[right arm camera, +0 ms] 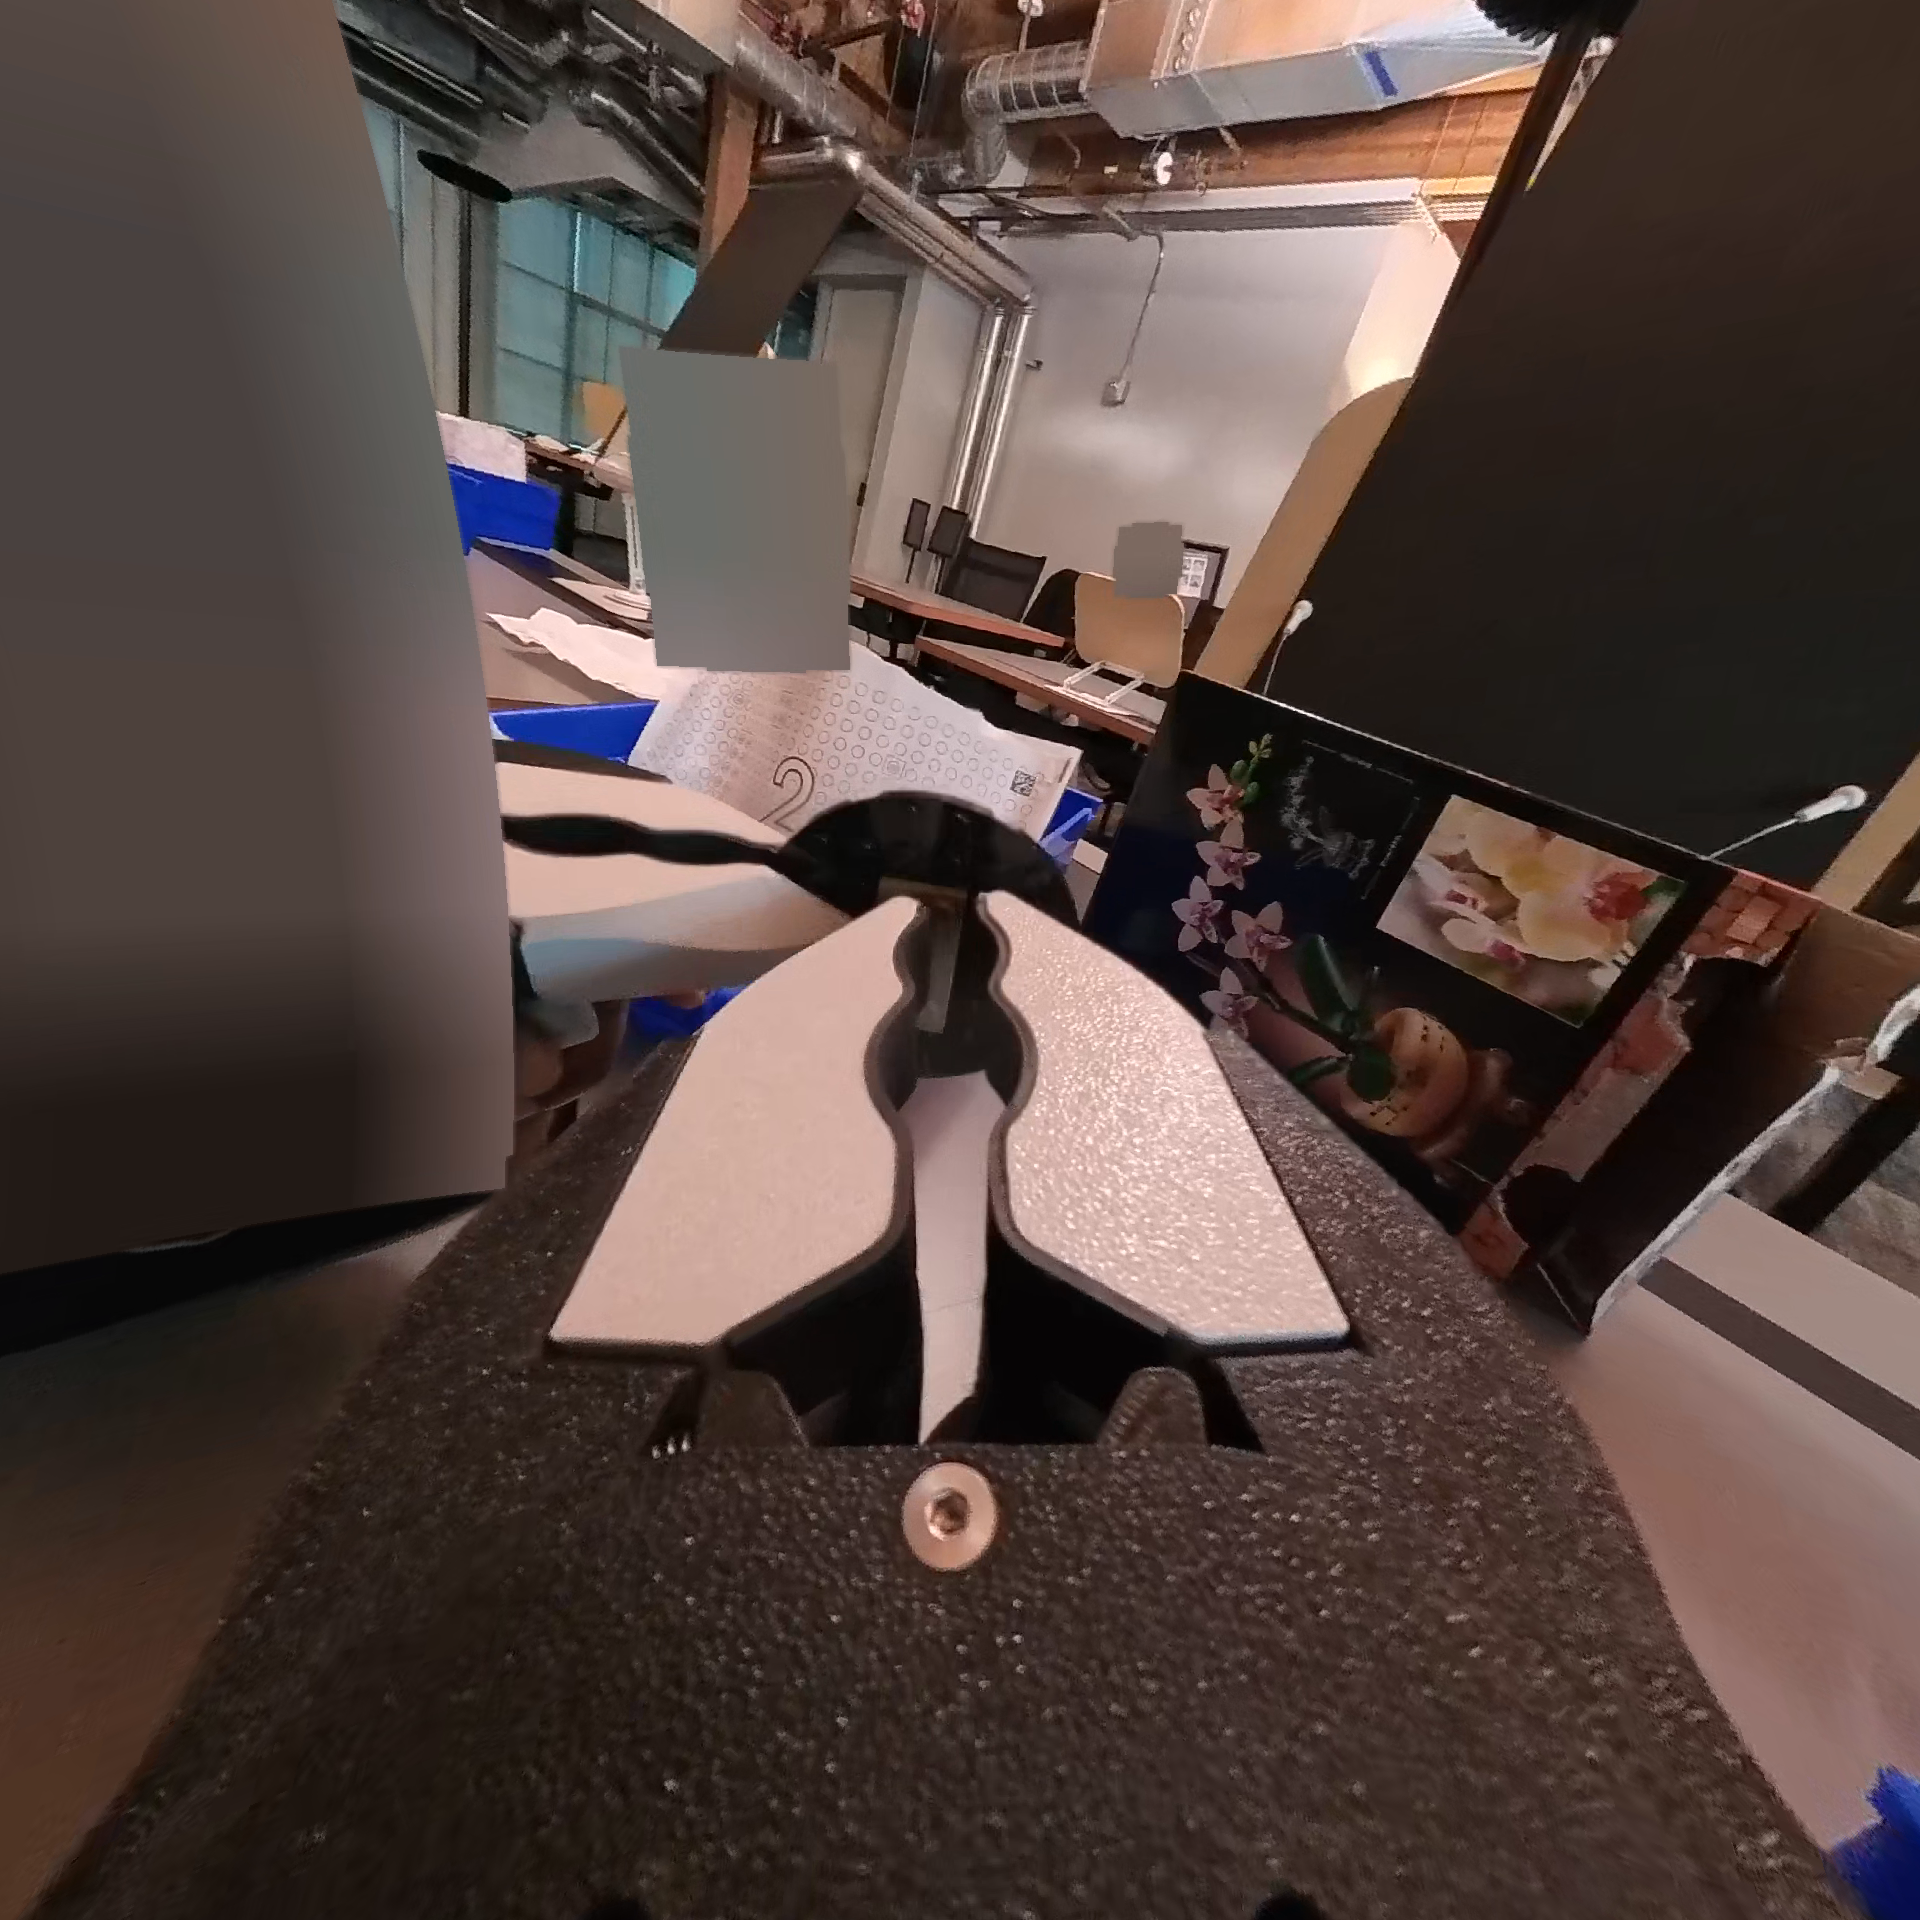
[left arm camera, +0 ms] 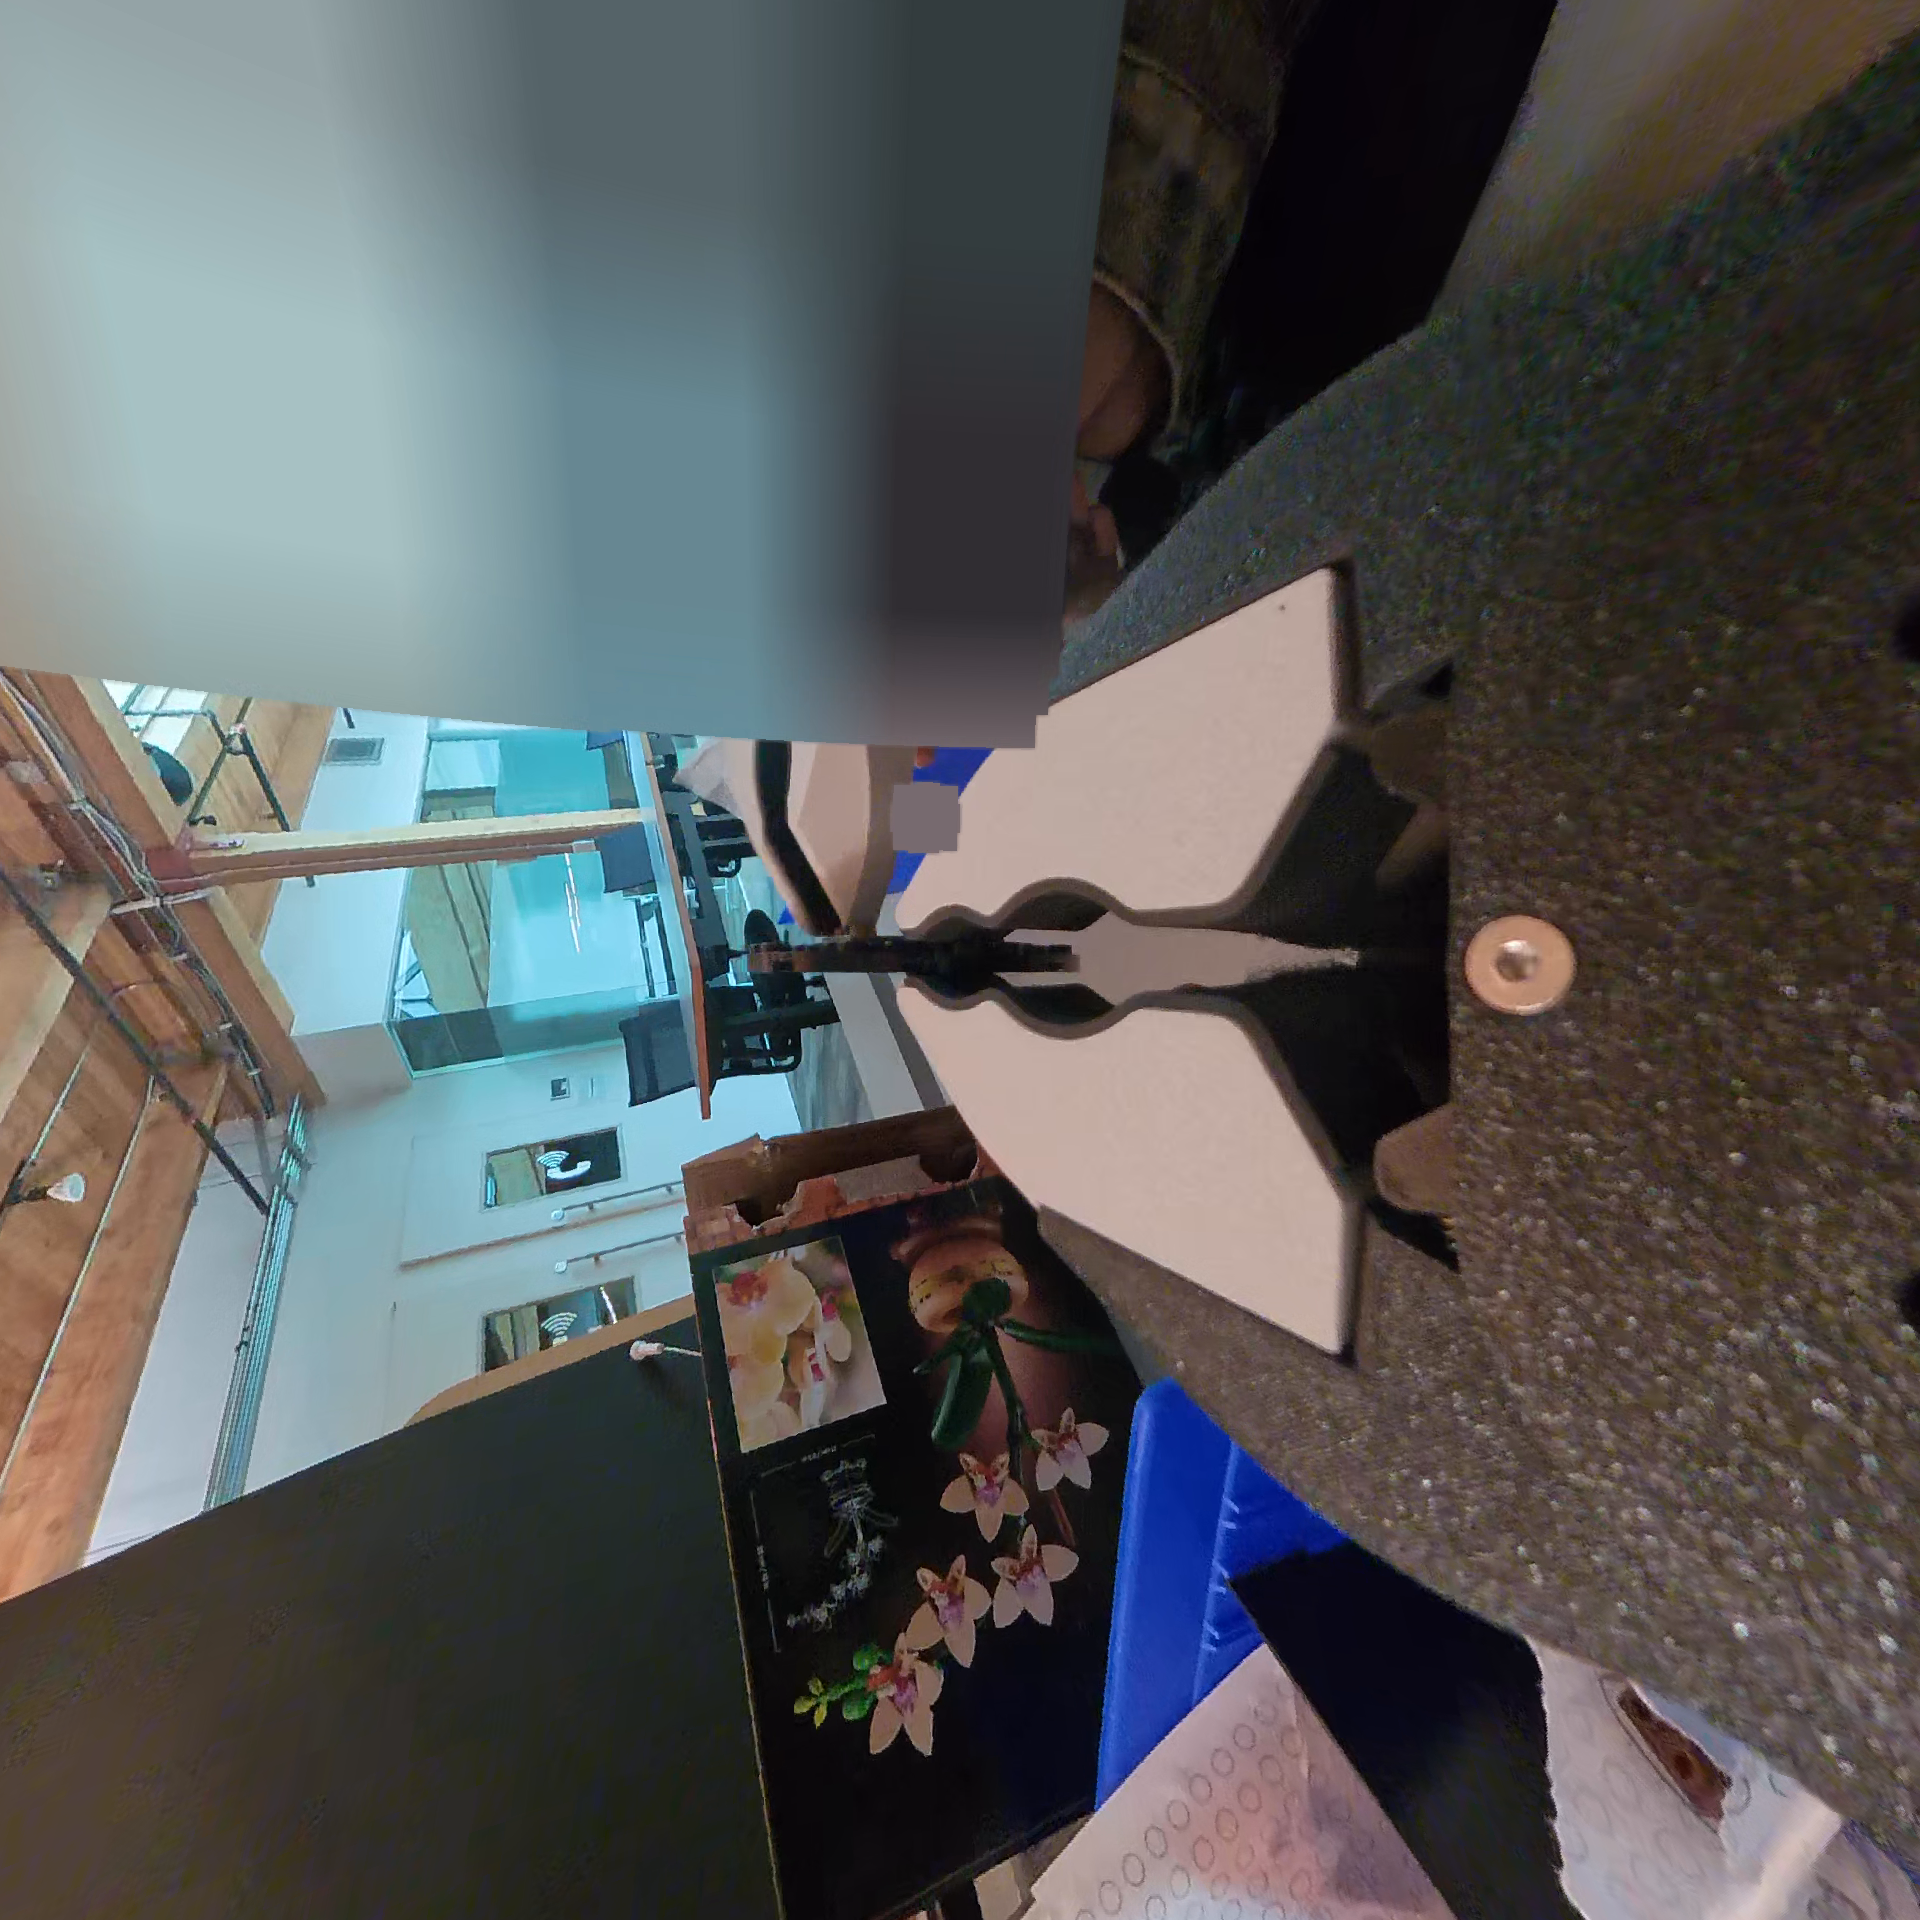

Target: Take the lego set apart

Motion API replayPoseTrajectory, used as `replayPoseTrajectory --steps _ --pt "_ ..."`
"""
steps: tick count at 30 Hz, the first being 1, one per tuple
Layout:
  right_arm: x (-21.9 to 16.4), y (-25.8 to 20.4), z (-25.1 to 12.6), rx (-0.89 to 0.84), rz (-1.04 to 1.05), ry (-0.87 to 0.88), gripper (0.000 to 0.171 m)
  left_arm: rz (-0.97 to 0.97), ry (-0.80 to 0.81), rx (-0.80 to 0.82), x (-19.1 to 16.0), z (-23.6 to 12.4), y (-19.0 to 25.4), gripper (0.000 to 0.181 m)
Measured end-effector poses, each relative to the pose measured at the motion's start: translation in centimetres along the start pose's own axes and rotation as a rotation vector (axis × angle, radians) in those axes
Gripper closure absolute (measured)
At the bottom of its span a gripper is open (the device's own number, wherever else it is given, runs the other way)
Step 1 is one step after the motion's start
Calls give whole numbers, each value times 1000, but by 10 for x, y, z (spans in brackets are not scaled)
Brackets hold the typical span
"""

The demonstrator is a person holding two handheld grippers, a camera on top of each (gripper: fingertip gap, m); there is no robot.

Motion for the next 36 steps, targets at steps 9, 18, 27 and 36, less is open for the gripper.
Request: replayPoseTrajectory --steps 9,18,27,36 --pt "-3 -1 2 4 -6 -21 165 26 -5 12 1 0 2 177" --pt "-2 0 2 14 21 -8 166 42 4 15 2 0 2 177" --pt "-2 -1 2 -27 -64 -23 165 67 -10 18 0 0 2 177" --pt "-10 -10 1 -138 -718 -117 163 -72 -134 -115 -7 2 -4 177"
Point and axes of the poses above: each gripper's, where its closed fingertips meet, z out along the fingers, x out of its top, y = z × x across the jaws, the point moved 7 cm from there along -z, back along the fingers, and after that the axes turned 9 degrees about z, right-handed, at the moved point
